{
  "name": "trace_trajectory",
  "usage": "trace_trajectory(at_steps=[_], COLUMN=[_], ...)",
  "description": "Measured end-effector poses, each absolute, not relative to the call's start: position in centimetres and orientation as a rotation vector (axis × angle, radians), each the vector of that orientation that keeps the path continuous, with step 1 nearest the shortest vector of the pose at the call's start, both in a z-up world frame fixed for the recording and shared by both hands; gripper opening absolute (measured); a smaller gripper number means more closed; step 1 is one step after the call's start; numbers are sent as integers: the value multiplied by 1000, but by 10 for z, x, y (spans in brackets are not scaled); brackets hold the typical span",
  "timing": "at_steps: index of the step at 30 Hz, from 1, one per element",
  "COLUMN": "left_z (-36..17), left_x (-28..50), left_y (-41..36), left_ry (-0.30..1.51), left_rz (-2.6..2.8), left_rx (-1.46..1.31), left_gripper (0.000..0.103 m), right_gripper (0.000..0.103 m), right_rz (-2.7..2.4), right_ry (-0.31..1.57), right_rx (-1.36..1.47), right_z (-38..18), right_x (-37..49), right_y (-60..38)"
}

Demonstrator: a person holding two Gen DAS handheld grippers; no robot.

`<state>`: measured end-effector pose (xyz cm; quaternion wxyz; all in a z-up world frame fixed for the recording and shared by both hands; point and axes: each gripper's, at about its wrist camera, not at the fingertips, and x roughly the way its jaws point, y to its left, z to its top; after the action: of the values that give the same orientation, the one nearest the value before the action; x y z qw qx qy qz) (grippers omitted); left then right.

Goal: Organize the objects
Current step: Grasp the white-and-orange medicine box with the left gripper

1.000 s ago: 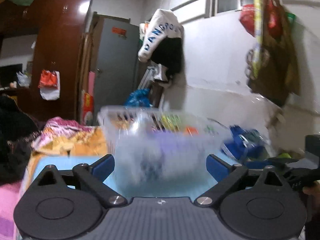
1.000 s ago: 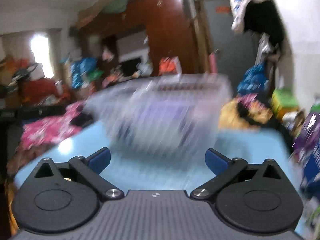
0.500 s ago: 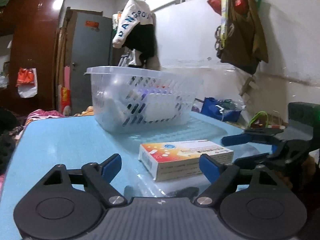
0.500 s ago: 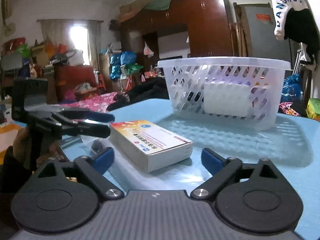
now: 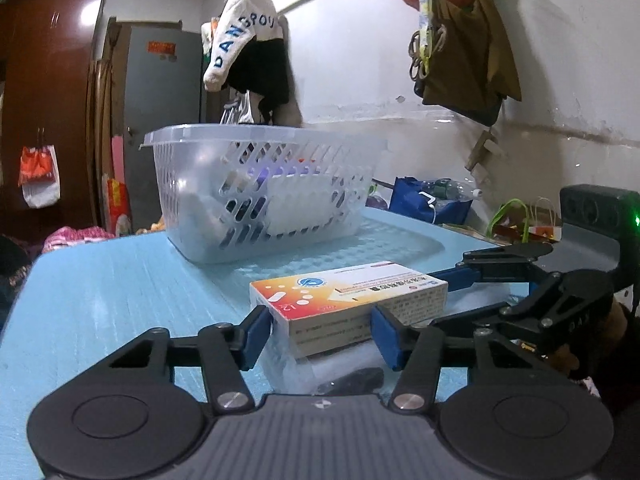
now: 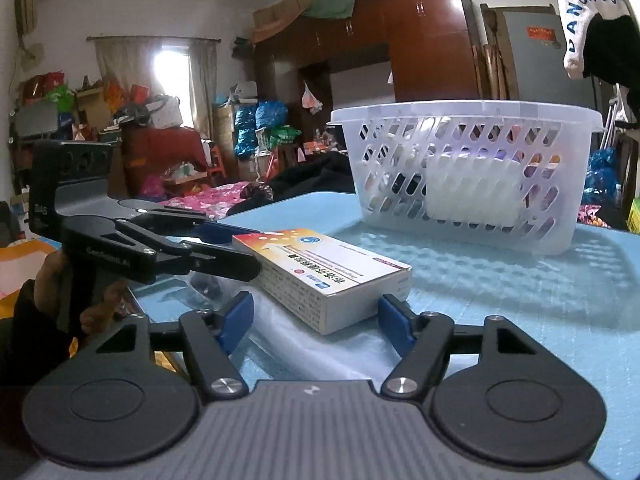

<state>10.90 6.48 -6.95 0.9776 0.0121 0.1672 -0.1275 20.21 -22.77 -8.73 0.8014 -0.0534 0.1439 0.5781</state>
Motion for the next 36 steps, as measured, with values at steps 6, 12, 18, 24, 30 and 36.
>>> trace_trajectory(at_steps=[6,12,18,24,30,36], left_z=[-60,-61,-54,-59,-68,-69], left_x=[102,108,106,111,110,112], left_y=[53,48,31,25,23,31], left_ry=[309,330,297,329,348,346], left_rz=[-261,-273,-279,-292,-311,-339], left_rx=[89,91,127,134,126,54], left_gripper=[59,59,61,61,64,65], right_gripper=[69,69,70,72,82,67], right_rz=[1233,1238,1242,1254,1303,1259], right_ry=[303,318,306,332,351,347], right_rx=[-113,-90,-60,-44,-11,-36], right_z=[-84,-83,-78,-80,-81,-82], right_x=[204,214,218,225,230,231], right_y=[-235,-246,-259,-263,-267,-263])
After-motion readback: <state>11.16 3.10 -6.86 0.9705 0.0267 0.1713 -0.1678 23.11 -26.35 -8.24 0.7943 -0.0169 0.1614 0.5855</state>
